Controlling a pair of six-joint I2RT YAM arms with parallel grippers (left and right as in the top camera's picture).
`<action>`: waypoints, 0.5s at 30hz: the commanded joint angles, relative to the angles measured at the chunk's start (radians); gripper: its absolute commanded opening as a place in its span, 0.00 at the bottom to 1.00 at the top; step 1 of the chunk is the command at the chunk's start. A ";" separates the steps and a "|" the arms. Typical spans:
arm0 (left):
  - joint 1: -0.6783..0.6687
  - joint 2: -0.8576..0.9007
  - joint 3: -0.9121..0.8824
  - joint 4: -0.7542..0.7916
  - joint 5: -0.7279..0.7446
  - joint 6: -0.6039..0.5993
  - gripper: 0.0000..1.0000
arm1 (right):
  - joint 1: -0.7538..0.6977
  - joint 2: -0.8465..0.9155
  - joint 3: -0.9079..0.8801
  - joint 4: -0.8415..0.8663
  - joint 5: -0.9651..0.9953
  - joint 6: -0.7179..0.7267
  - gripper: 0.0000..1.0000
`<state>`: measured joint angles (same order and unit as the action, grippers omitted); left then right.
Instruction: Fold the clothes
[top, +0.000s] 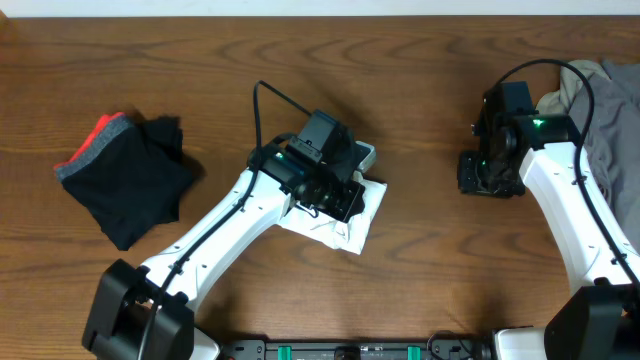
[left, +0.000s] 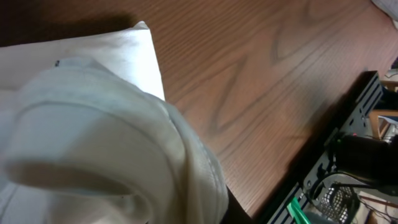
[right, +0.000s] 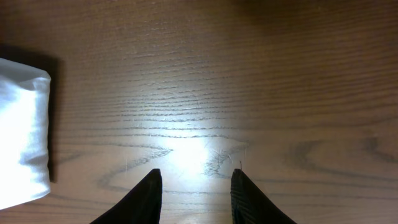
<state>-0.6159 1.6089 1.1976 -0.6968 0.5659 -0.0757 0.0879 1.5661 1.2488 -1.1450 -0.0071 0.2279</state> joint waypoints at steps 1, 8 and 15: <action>-0.017 0.013 0.016 0.007 -0.021 -0.008 0.26 | -0.003 -0.001 0.010 -0.002 0.006 0.010 0.35; -0.018 -0.025 0.027 -0.006 -0.014 0.053 0.46 | -0.003 -0.001 0.010 -0.001 -0.002 0.010 0.37; 0.126 -0.177 0.038 -0.074 -0.151 0.053 0.47 | 0.005 -0.001 0.010 0.032 -0.250 -0.182 0.36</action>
<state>-0.5468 1.5078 1.1980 -0.7502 0.5003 -0.0460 0.0879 1.5661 1.2488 -1.1244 -0.0891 0.1711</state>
